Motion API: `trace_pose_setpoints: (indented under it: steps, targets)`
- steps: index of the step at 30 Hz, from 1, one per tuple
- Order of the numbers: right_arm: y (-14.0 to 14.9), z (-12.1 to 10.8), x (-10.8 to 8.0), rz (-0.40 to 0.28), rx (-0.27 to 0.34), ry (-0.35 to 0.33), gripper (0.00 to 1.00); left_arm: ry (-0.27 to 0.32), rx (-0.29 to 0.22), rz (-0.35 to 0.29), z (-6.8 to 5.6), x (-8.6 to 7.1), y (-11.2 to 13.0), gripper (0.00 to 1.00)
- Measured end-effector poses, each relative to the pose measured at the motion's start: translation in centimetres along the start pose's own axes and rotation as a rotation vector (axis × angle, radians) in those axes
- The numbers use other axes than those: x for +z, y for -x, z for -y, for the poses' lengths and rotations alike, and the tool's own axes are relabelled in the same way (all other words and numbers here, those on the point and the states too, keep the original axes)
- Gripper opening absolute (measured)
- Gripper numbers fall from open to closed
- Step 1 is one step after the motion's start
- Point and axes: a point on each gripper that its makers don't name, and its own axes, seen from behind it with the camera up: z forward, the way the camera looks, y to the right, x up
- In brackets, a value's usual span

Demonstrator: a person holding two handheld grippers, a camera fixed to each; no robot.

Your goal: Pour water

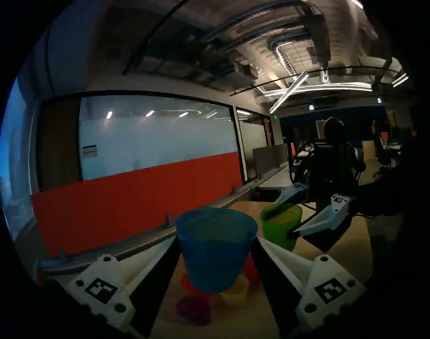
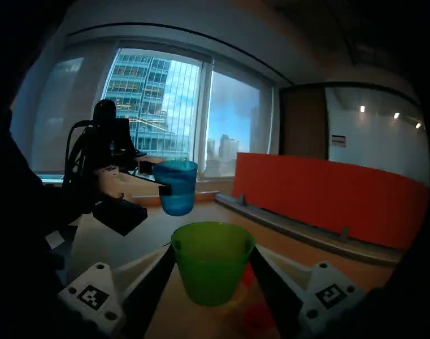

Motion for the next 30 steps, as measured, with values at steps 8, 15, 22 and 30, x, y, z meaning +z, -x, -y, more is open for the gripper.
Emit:
trace_pose_setpoints:
  steps: [8,15,22,30]
  targets:
    - [0.4,1.0,0.5,0.002,0.008,-0.029,0.91,-0.036,0.106,-0.003,0.7,0.3,-1.7,0.84]
    - [0.8,2.0,0.8,0.006,0.012,-0.053,0.91,-0.049,0.169,-0.007,0.8,0.6,-2.9,0.84]
    - [1.2,2.9,1.1,0.011,0.023,-0.072,0.91,-0.065,0.252,-0.006,0.9,0.9,-4.0,0.84]
    - [1.8,3.8,1.4,0.015,0.029,-0.097,0.91,-0.085,0.336,-0.011,0.9,1.1,-5.5,0.84]
